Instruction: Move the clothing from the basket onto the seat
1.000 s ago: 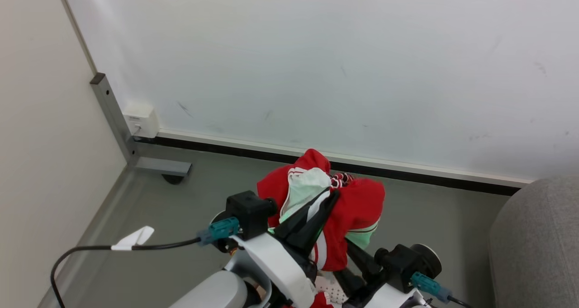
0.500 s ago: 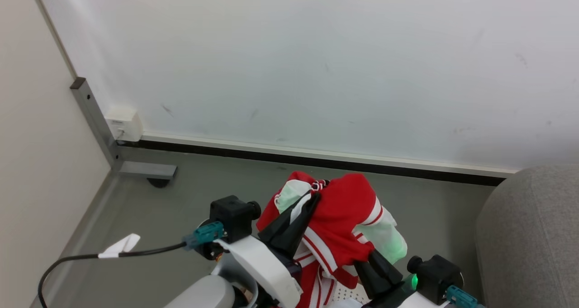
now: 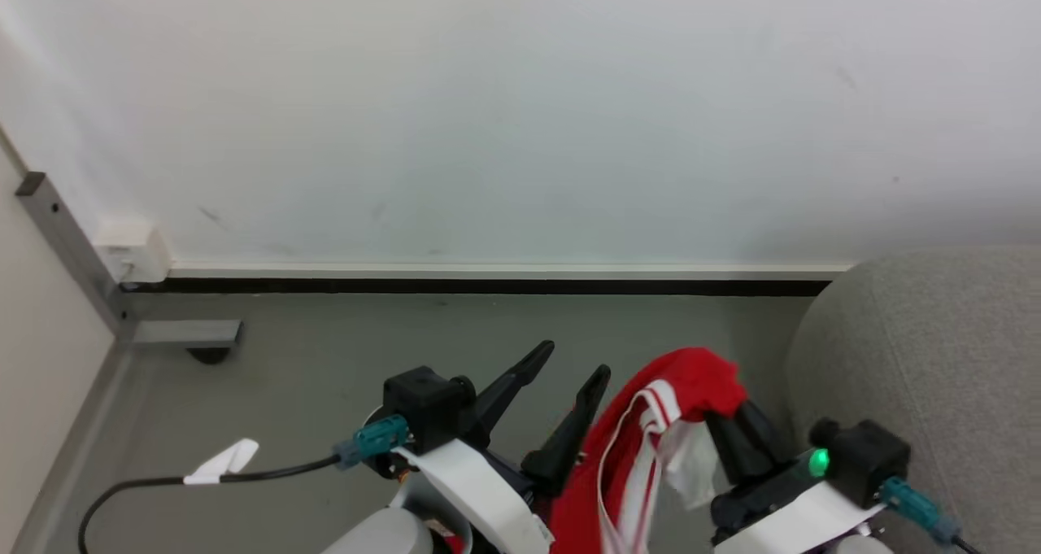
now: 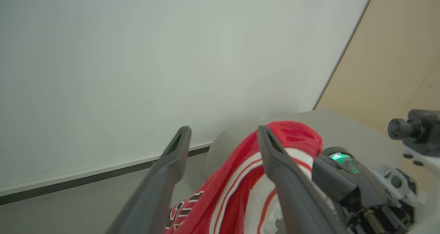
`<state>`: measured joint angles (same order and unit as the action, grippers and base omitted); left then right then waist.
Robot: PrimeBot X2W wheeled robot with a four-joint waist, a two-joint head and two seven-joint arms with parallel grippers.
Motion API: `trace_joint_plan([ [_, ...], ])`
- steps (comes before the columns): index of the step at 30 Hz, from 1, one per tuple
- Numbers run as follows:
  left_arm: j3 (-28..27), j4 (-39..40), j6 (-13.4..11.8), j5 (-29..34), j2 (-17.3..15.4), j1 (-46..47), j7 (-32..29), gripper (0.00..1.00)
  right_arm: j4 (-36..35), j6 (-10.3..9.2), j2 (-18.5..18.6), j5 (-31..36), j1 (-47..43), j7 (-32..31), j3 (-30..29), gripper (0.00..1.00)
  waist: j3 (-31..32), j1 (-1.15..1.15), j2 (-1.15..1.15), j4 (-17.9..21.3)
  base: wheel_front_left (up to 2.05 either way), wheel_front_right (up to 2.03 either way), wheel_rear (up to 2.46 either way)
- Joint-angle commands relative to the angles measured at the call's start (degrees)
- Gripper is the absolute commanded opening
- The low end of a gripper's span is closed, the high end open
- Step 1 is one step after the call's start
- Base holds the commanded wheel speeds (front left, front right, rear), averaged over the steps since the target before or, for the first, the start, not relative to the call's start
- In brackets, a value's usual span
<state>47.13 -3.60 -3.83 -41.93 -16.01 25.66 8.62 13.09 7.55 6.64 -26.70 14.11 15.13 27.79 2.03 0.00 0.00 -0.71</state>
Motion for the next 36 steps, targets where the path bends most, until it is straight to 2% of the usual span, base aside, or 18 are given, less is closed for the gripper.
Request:
trace_joint_plan([
  [1, 0.3, -0.2, 0.3, 0.5, -0.2, -0.7, 0.5, 1.00, -0.6, -0.12, 0.8, 0.4, 0.6, 0.0, -1.8, 0.00, -0.8, 0.00, 0.00, 2.4, 0.00, 0.00, 0.00],
  [12, 2.5, 0.0, 2.0, 3.1, -0.2, 0.7, 2.4, 1.00, -5.6, -0.12, 3.9, 1.4, -0.6, 0.0, -9.6, 0.00, -3.5, 0.00, 0.00, 14.7, 0.00, 0.00, 0.00],
  [16, 4.0, 0.4, 3.5, 4.9, -0.6, 1.9, 2.6, 1.00, -7.6, -0.12, 4.1, 1.5, -1.6, 0.0, -12.1, 0.00, -4.9, 0.00, 0.00, 19.2, 0.00, 0.00, 0.00],
  [23, 5.1, -0.3, 3.9, 5.9, -0.8, 3.3, 2.0, 1.00, -10.0, -0.12, 3.1, 1.4, -2.2, 0.0, -14.8, 0.00, -7.9, 0.00, 0.00, 25.9, 0.00, 0.00, 0.00],
  [29, 5.0, -0.5, 3.3, 6.6, -1.0, 4.3, 1.8, 1.00, -12.6, -0.12, 1.5, 1.1, -2.1, 0.0, -15.4, 0.00, -9.9, 0.00, 0.00, 29.3, 0.00, 0.00, 0.00],
  [36, 4.8, -0.7, 2.9, 7.3, -1.4, 5.3, 2.0, 1.00, -14.0, -0.12, 2.1, 0.9, 3.7, 0.0, -14.9, 0.00, -12.1, 0.00, 0.00, 30.5, 0.00, 0.00, 0.00],
])
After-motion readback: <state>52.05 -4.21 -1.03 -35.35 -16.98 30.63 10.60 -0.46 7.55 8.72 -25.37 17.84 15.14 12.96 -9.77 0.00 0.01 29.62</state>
